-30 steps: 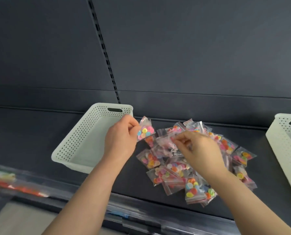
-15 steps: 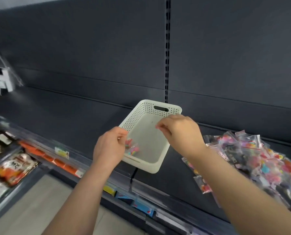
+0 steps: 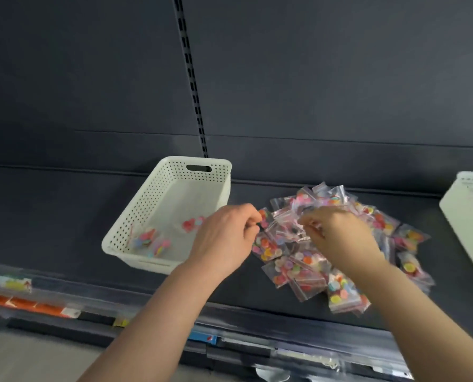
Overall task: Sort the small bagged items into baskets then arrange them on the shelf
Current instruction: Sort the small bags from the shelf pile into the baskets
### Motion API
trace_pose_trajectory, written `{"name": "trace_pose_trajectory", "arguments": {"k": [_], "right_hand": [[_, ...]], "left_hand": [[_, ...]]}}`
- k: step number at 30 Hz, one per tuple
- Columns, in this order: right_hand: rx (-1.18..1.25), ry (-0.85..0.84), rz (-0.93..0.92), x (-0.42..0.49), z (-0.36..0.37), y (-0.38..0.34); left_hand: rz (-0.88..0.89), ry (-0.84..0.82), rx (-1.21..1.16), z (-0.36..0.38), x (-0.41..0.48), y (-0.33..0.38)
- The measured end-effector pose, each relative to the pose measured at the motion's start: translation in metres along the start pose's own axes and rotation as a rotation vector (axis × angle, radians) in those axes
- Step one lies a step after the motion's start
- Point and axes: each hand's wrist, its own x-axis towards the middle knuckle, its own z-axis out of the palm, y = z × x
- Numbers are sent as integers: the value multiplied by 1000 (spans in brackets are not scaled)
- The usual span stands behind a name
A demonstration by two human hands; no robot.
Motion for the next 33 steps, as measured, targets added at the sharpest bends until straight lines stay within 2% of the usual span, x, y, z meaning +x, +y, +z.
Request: {"name": "trace_pose_trajectory", "arguments": {"k": [4, 8, 11, 15, 17, 19, 22, 25, 30, 33], "right_hand": [[52, -11, 80, -31, -1, 20], [89, -62, 132, -45, 1, 24], [131, -70, 94, -46, 1, 21], [55, -116, 78, -42, 8, 20], [125, -36, 87, -41, 8, 20], [296, 82, 139, -41, 1, 18], [503, 198, 228, -38, -14, 16], [477, 153, 214, -35, -16, 20], [400, 31, 189, -36, -5, 20], [377, 29, 182, -33, -4, 14]], "left_hand": [[30, -175, 5, 33, 0, 13], [31, -175, 10, 52, -3, 12], [11, -166, 2, 57, -4, 10], [-23, -142, -1, 59, -8, 8], [-56, -105, 17, 59, -7, 6], [-96, -81, 42, 58, -4, 3], [-151, -146, 56, 58, 0, 2], [-175, -205, 111, 60, -1, 5], [-166, -163, 140, 62, 1, 6], [-151, -134, 124, 57, 2, 9]]}}
